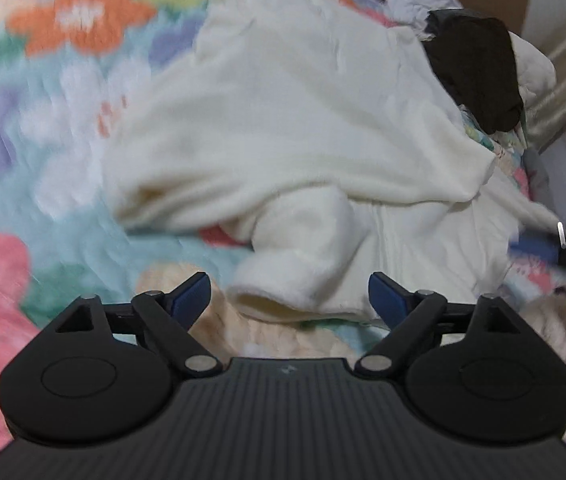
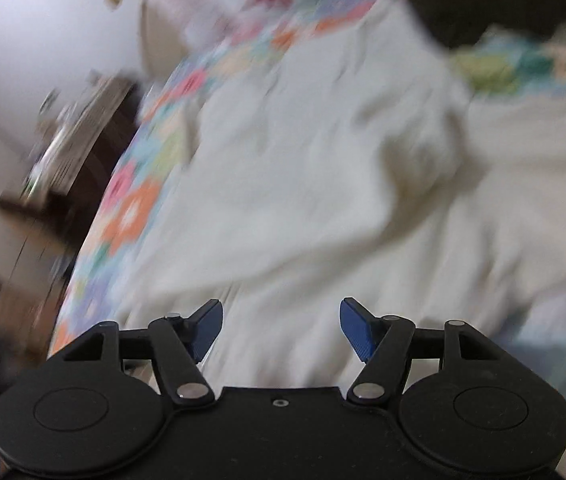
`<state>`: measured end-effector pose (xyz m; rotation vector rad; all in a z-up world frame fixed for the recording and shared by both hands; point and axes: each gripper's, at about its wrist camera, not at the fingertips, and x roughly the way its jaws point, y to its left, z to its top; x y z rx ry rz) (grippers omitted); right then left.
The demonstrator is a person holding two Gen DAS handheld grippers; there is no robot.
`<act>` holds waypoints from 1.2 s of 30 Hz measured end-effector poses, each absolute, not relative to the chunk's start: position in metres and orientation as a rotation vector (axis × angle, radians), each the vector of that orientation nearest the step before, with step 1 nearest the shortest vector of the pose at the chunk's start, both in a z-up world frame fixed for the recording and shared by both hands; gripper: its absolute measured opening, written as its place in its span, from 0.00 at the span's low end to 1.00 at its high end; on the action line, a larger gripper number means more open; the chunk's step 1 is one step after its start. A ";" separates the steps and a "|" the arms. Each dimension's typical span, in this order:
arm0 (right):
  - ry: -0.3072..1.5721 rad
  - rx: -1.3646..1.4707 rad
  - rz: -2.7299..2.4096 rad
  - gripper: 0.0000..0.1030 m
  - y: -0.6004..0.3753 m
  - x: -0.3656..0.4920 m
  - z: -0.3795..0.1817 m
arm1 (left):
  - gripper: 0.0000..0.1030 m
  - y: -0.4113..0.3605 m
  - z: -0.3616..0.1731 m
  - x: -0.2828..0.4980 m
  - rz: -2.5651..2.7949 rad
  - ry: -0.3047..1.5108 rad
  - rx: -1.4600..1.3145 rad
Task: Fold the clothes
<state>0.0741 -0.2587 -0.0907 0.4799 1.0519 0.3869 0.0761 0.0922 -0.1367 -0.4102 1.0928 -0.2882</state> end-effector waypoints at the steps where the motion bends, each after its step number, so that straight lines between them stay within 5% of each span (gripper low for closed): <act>1: 1.088 0.493 0.398 0.68 -0.253 0.066 -0.095 | 0.85 0.090 -0.143 0.079 -0.288 1.123 -0.428; 6: 1.174 0.530 0.340 0.68 -0.237 0.046 -0.117 | 0.81 0.082 -0.157 0.081 -0.221 1.073 -0.457; 8: 1.172 0.490 0.323 0.70 -0.228 0.044 -0.120 | 0.59 0.078 -0.153 0.079 -0.235 1.033 -0.444; 10: 1.162 0.433 0.320 0.70 -0.218 0.044 -0.122 | 0.24 0.074 -0.149 0.076 -0.255 1.005 -0.419; 13: 1.108 0.323 0.371 0.58 -0.202 0.045 -0.123 | 0.11 0.075 -0.143 0.072 -0.273 0.984 -0.458; 14: 1.079 0.282 0.382 0.24 -0.198 0.045 -0.120 | 0.10 0.076 -0.139 0.070 -0.268 0.976 -0.475; 15: 1.039 0.241 0.398 0.19 -0.197 0.039 -0.112 | 0.10 0.080 -0.136 0.067 -0.268 0.974 -0.523; 22: 0.870 0.074 0.467 0.18 -0.218 0.002 -0.047 | 0.09 0.088 -0.103 0.032 -0.354 0.934 -0.771; 30: 1.068 -0.053 0.417 0.20 -0.195 0.015 -0.094 | 0.12 0.063 -0.149 0.030 -0.198 1.106 -0.618; 36: 0.986 0.065 0.433 0.33 -0.221 0.010 -0.073 | 0.27 0.053 -0.117 0.022 -0.205 1.053 -0.495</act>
